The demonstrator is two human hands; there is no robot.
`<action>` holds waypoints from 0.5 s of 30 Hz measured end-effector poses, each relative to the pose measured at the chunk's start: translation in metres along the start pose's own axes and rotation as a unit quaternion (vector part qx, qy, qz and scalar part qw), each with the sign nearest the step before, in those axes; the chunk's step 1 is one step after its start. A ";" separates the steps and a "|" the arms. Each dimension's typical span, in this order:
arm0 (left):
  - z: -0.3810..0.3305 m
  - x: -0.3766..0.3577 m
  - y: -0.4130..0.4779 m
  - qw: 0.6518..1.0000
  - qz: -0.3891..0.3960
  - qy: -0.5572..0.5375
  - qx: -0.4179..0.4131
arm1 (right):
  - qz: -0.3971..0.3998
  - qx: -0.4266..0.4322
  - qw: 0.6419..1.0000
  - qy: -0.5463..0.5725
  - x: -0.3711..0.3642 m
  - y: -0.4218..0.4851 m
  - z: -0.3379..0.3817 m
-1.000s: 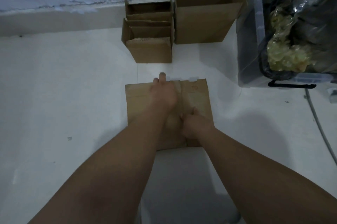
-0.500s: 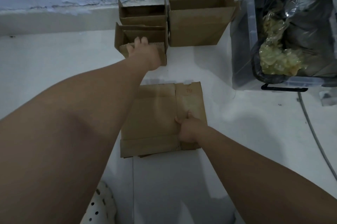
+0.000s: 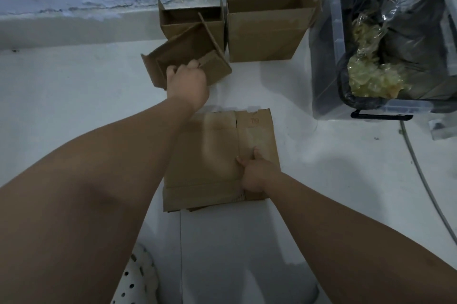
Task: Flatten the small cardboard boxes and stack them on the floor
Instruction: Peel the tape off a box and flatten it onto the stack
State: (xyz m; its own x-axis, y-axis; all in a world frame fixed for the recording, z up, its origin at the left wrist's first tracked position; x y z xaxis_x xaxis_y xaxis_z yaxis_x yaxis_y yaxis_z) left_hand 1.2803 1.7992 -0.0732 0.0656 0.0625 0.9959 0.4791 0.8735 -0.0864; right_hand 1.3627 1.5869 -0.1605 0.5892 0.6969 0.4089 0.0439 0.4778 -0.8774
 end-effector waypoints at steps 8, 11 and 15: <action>0.004 0.076 -0.021 0.880 -0.142 -0.399 0.216 | -0.139 0.037 0.987 0.068 0.004 -0.026 0.006; -0.001 0.104 -0.044 0.803 -0.180 -0.504 0.262 | -0.155 0.084 0.977 0.119 0.009 -0.043 0.010; -0.011 0.123 -0.077 0.689 -0.187 -0.635 0.295 | -0.239 0.118 0.888 0.376 0.038 -0.075 0.017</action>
State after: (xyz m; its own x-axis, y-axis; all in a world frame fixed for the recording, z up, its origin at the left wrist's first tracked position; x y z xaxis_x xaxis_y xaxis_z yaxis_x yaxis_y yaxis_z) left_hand 1.2608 1.7347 0.0552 -0.9642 -0.1753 0.1988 -0.2091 0.9640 -0.1643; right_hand 1.3682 1.5866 -0.0743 0.9245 -0.1263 0.3596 0.3153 0.7837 -0.5352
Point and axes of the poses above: each hand's wrist, its own y-axis towards the middle knuckle, its own x-axis out of the back of the hand, z = x × y, the point moved 4 cm from there along y, towards the middle knuckle, and after that the axes turned 5 degrees about y, right-handed, at the moved point
